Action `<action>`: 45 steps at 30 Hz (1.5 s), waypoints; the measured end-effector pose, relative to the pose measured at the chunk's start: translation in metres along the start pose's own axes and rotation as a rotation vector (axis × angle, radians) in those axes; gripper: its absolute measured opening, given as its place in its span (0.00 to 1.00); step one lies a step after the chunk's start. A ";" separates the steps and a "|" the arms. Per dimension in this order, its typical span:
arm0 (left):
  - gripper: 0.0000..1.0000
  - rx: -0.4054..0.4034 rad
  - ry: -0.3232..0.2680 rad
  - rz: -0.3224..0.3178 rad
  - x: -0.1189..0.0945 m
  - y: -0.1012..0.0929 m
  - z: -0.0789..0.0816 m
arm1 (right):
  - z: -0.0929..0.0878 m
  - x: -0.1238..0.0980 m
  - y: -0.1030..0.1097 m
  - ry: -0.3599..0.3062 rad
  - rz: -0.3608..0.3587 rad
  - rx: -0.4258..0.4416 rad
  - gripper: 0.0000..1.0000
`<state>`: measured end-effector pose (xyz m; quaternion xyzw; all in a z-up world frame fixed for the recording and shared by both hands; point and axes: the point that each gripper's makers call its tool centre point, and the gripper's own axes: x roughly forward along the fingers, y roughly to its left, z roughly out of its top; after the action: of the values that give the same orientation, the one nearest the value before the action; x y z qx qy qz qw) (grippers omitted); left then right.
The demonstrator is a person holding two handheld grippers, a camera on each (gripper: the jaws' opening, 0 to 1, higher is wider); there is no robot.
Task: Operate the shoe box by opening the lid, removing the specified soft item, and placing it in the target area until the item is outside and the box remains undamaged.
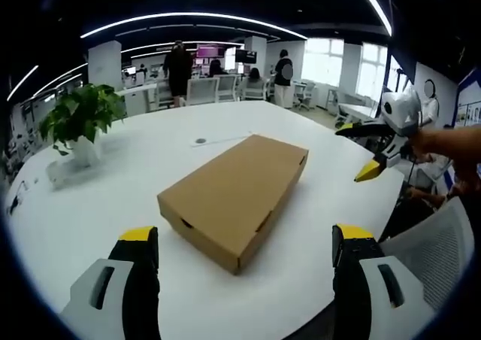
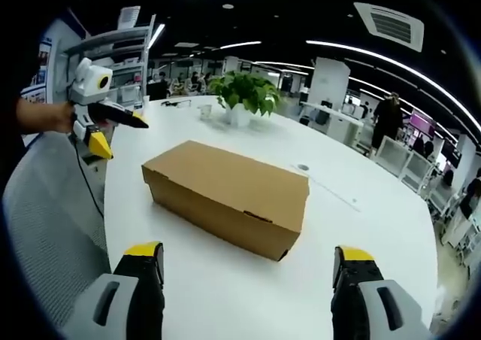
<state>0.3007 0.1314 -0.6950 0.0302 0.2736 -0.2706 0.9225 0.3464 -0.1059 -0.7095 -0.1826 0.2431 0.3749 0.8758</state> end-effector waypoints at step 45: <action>0.71 -0.137 0.071 0.084 0.069 0.016 -0.033 | -0.001 0.083 -0.036 0.003 0.132 0.041 0.58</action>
<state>0.3411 0.1184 -0.7599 -0.0120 0.3223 -0.2108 0.9228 0.4232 -0.0824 -0.7521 -0.1487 0.2634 0.4264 0.8525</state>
